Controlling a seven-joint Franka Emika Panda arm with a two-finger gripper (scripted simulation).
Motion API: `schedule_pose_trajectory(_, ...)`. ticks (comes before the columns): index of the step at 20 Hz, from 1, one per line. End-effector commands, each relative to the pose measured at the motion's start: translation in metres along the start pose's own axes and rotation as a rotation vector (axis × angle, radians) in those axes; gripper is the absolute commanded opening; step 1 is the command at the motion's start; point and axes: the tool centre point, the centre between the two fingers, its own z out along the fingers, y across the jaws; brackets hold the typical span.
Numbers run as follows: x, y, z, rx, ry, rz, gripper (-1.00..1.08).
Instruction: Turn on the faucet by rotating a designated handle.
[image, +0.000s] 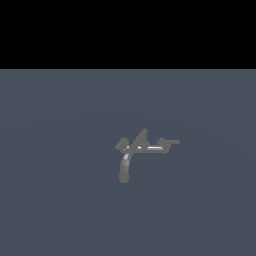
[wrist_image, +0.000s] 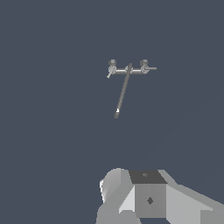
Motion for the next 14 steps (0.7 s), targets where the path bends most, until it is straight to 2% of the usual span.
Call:
schedule_pose_trajectory(1,0.000,0.000,0.000,0.000,0.000,0.000,-1.00)
schedule_pose_trajectory(8,0.007,-0.002,0.009,0.000,0.000,0.033,-1.00)
schedule_pose_trajectory(14,0.023,-0.007,0.031,-0.001,0.000,0.115,-1.00)
